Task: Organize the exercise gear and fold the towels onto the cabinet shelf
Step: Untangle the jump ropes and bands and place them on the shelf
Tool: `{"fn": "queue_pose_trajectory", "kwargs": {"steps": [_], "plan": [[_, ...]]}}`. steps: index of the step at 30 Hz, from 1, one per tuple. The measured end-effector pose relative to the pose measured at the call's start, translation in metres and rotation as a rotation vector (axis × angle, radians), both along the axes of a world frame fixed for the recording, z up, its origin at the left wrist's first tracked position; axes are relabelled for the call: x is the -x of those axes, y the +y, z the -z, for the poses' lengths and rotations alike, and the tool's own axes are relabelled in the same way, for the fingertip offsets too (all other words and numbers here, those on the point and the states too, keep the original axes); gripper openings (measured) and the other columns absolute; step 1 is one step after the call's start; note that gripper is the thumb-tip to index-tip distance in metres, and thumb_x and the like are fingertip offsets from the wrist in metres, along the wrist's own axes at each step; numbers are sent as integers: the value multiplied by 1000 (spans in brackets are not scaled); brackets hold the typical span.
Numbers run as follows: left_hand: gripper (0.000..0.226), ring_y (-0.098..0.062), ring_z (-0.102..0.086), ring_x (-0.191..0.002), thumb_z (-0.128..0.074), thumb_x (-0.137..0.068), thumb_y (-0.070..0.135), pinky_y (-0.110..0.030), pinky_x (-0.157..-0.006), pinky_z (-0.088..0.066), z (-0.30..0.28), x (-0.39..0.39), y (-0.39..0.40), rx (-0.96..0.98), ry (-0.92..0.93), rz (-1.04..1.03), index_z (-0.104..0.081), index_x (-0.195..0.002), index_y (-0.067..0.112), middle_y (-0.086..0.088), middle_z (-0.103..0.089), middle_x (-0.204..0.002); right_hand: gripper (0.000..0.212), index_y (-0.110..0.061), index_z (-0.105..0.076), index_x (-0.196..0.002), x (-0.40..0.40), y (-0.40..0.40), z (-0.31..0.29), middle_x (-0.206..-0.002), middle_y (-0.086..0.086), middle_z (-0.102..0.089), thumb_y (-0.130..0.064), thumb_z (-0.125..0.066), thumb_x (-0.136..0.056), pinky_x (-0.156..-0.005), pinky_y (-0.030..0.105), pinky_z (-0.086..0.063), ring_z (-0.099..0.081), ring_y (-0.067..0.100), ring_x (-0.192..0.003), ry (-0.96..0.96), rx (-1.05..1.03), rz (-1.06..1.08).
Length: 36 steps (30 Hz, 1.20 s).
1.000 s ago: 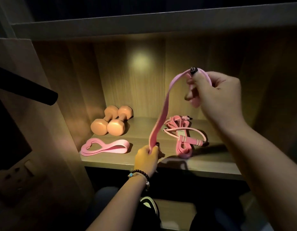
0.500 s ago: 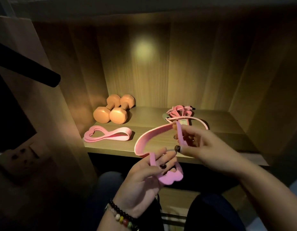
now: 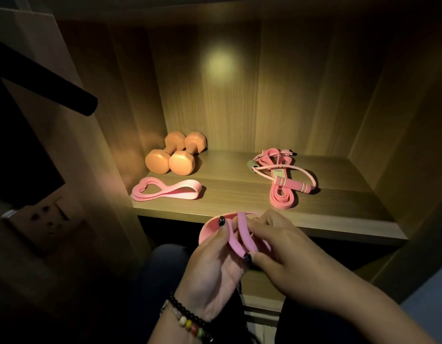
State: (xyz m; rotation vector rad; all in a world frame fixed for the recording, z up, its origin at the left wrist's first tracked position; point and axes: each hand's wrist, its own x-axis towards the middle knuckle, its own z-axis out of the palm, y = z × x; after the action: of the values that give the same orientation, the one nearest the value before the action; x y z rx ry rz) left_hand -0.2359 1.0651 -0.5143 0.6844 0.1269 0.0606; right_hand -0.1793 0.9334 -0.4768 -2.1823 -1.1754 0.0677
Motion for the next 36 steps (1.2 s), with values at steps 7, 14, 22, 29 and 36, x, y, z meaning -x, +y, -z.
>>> {"fn": "queue_pose_trajectory", "kwargs": {"steps": [7,14,22,29,36], "plan": [[57,-34,-63,-107,-40,-96,35,-41,-87,-57,2,0,-1,221,81,-65,-47,-133,-7,-28,-58,-124,28,-29,-71,-103,9,13,23,-88,-19,-60,-22,-71,-76,-75,11,-43,-57,0,-87,-79,-284,158],[56,-33,-63,-109,-47,-90,32,-41,-89,-55,7,-2,-3,193,154,-131,-51,-130,-7,-26,-62,-122,49,-33,-59,-120,20,15,47,-127,-15,-47,-32,-77,-75,-100,23,-38,-41,6,-123,-115,-336,350],[49,-38,-61,-113,-47,-92,25,-45,-92,-52,9,-9,-3,238,162,-268,-50,-125,-11,-31,-62,-120,17,-32,-67,-100,13,10,58,-115,-5,-60,-38,-64,-84,-87,23,-40,-53,10,-110,652,-458,589],[37,-25,-72,-87,-43,-97,20,-34,-75,-61,9,-8,-6,114,129,-304,-59,-111,-10,-22,-72,-99,31,-15,-76,-73,19,14,43,-72,-8,-73,-19,-53,-95,-55,6,-43,-64,-3,-67,919,-732,486],[32,-17,-66,-84,-60,-79,11,-27,-78,-56,23,-11,-8,-136,153,-258,-66,-108,-1,-14,-70,-96,14,-19,-73,-82,9,8,39,-78,-8,-72,-14,-62,-89,-64,12,-43,-64,5,-78,702,-558,487]]}}
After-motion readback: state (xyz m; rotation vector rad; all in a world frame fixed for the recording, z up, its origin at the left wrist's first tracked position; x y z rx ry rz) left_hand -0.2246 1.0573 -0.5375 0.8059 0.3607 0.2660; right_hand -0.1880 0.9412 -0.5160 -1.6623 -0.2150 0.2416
